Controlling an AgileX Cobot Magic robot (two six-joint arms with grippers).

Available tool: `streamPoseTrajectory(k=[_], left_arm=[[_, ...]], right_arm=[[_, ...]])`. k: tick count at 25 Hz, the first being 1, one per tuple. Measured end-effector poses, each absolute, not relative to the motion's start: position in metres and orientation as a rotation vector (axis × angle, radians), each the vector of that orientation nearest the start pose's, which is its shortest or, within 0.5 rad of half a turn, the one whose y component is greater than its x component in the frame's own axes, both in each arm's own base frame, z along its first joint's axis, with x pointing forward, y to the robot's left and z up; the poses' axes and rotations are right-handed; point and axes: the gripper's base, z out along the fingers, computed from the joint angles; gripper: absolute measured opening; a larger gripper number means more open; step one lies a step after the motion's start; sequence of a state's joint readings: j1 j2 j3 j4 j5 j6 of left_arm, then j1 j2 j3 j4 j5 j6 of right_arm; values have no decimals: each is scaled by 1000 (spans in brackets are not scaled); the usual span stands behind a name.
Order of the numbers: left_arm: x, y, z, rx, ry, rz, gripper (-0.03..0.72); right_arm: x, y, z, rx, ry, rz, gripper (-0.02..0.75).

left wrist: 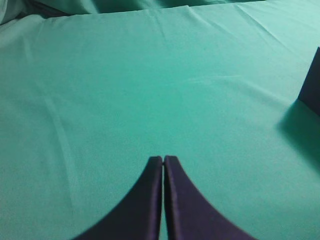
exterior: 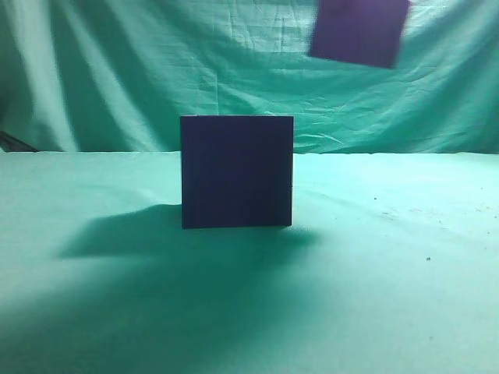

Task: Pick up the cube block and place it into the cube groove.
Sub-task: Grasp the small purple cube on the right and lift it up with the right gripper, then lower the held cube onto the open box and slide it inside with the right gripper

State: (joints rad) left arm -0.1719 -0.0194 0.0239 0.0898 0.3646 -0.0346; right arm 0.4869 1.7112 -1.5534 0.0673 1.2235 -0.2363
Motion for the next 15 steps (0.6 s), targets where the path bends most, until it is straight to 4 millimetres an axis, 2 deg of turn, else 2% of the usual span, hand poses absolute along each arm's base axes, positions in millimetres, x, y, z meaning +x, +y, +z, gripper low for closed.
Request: streamPoseTrajectory(k=[4, 6, 9, 15], left_arm=[[52, -6, 173, 182, 1843, -56, 0], [52, -6, 173, 182, 1843, -56, 0], [52, -6, 173, 182, 1843, -56, 0], [52, -6, 173, 182, 1843, -56, 0]], right_arm=[[287, 214, 328, -864, 2717, 244, 431], [278, 225, 328, -834, 2737, 280, 431], [271, 237, 329, -770, 2756, 372, 431], [277, 245, 314, -472, 2877, 435, 431]])
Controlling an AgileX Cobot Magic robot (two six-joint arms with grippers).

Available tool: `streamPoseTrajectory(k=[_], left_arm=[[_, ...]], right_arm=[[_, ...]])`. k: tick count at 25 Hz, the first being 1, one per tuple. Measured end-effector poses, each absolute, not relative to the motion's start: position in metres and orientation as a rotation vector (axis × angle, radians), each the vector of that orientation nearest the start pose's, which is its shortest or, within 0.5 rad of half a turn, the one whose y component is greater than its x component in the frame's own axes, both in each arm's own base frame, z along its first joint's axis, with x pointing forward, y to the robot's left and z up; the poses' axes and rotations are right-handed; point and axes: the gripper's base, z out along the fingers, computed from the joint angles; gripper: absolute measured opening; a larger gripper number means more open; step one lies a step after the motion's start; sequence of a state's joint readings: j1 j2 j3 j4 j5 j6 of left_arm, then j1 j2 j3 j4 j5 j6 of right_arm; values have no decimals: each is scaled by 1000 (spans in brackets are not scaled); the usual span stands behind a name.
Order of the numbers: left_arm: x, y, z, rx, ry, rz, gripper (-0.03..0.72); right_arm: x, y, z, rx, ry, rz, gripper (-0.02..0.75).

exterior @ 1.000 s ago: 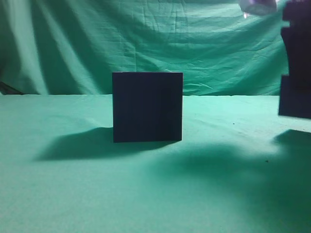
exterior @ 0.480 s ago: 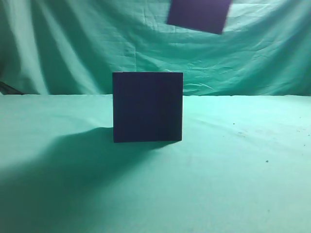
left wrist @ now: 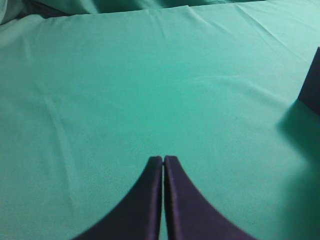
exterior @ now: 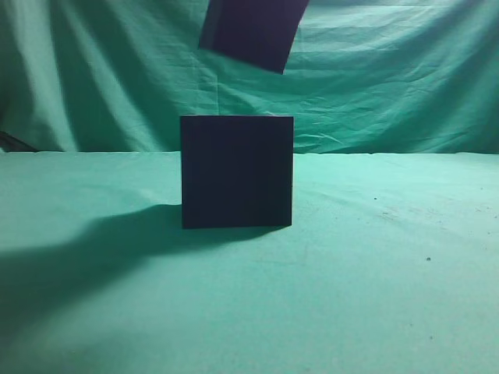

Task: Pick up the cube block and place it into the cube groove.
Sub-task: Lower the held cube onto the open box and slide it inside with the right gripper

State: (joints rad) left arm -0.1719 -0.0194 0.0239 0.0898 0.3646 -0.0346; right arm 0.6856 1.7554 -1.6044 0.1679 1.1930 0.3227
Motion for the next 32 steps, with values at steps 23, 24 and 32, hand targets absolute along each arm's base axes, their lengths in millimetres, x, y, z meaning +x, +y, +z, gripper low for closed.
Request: streamPoseTrajectory(k=[23, 24, 32], left_arm=[[52, -6, 173, 182, 1843, -56, 0], [52, -6, 173, 182, 1843, -56, 0], [52, -6, 173, 182, 1843, -56, 0]], right_arm=[[295, 258, 270, -394, 2973, 359, 431], [295, 257, 270, -395, 2974, 353, 431], [296, 256, 270, -438, 2967, 311, 431]])
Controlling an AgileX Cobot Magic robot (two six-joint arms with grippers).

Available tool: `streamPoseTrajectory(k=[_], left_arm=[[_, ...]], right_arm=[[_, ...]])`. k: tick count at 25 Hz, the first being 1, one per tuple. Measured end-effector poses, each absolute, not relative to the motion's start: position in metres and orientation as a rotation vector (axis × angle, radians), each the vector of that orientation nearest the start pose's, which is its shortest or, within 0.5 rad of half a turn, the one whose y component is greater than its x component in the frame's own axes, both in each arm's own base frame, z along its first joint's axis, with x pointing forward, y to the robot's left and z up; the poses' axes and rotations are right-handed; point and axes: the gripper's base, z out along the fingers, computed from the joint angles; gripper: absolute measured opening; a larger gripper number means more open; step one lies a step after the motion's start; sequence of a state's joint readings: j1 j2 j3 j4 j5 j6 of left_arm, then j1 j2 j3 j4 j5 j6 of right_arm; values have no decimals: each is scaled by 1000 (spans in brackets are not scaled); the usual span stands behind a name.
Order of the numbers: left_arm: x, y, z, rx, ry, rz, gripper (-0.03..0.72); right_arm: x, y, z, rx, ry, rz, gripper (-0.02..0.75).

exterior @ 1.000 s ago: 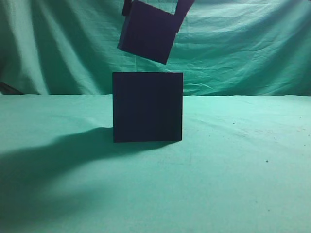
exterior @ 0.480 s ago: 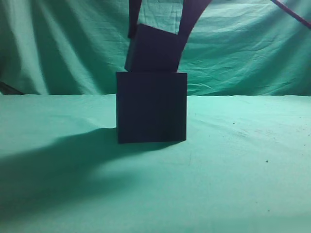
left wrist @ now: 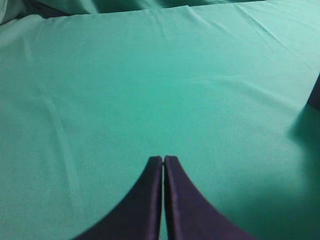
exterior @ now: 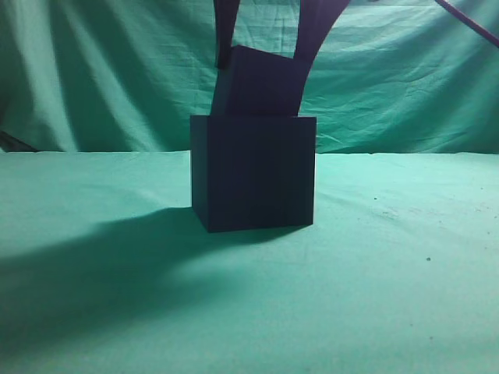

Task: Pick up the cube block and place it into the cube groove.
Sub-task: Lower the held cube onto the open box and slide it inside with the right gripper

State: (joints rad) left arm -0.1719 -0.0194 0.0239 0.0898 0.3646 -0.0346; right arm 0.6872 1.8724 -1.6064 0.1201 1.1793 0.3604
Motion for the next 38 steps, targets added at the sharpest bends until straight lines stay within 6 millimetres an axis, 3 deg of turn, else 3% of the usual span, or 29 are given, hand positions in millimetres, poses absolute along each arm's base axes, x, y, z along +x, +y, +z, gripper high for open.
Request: streamPoseTrajectory(k=[21, 26, 31, 37, 38], left_arm=[[52, -6, 173, 182, 1843, -56, 0], [52, -6, 173, 182, 1843, -56, 0], [52, -6, 173, 182, 1843, -56, 0], [52, -6, 173, 182, 1843, -56, 0], [52, -6, 173, 182, 1843, -56, 0]], right_arm=[[293, 253, 269, -537, 2979, 266, 431], [294, 254, 276, -680, 2932, 270, 431], [294, 255, 278, -728, 2914, 279, 645], [296, 256, 281, -728, 2904, 282, 646], [298, 257, 285, -726, 2890, 290, 580]])
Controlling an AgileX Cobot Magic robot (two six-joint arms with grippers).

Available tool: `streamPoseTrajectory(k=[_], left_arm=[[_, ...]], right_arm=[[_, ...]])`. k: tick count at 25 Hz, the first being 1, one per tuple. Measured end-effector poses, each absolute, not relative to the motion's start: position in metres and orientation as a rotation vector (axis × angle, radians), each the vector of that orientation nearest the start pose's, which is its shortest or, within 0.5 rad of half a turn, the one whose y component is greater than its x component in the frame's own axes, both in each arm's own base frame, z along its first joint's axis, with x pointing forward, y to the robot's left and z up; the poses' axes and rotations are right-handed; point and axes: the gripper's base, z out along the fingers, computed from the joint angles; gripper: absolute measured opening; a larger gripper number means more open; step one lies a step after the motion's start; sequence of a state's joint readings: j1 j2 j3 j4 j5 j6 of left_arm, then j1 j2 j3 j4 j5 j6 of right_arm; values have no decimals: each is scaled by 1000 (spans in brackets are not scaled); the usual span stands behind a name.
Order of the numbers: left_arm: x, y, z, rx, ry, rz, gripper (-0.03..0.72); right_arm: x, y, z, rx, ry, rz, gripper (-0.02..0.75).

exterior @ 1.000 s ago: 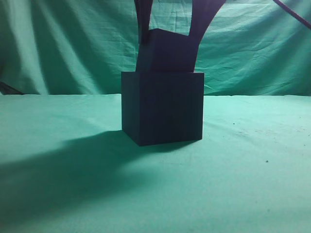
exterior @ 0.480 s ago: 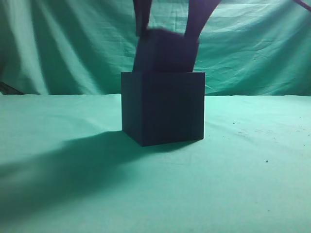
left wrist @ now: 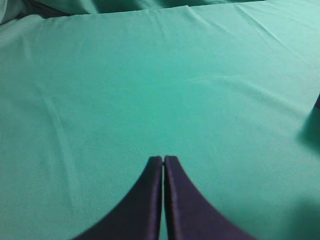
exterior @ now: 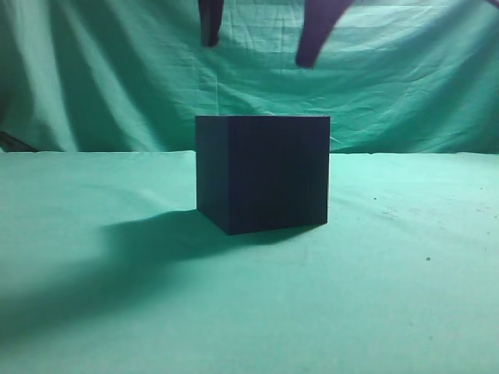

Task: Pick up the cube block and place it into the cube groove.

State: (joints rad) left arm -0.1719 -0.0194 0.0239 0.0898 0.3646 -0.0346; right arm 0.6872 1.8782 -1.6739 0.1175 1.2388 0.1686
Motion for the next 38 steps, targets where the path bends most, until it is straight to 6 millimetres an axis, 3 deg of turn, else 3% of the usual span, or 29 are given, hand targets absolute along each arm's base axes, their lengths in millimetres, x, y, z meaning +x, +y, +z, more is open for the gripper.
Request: streamPoseTrajectory(k=[2, 5, 6, 9, 14, 19, 27, 31, 38], left_arm=[[52, -6, 173, 182, 1843, -56, 0], [52, -6, 173, 182, 1843, -56, 0], [52, -6, 173, 182, 1843, -56, 0], [52, -6, 173, 182, 1843, -56, 0], [52, -6, 173, 182, 1843, -56, 0], [52, -6, 173, 182, 1843, -56, 0], [52, -6, 173, 182, 1843, -56, 0], [52, -6, 173, 182, 1843, -56, 0], [52, -6, 173, 182, 1843, -56, 0]], right_arm=[[300, 259, 295, -721, 2855, 307, 434], [297, 257, 317, -713, 2791, 342, 146], [294, 254, 327, -712, 2766, 355, 85], [278, 241, 360, -698, 2686, 396, 0], [242, 212, 418, -671, 2528, 471, 0], [196, 170, 442, -655, 2445, 460, 0], [125, 98, 429, -637, 2374, 324, 0], [93, 72, 414, -617, 2278, 362, 0], [55, 40, 386, -599, 2175, 392, 0]])
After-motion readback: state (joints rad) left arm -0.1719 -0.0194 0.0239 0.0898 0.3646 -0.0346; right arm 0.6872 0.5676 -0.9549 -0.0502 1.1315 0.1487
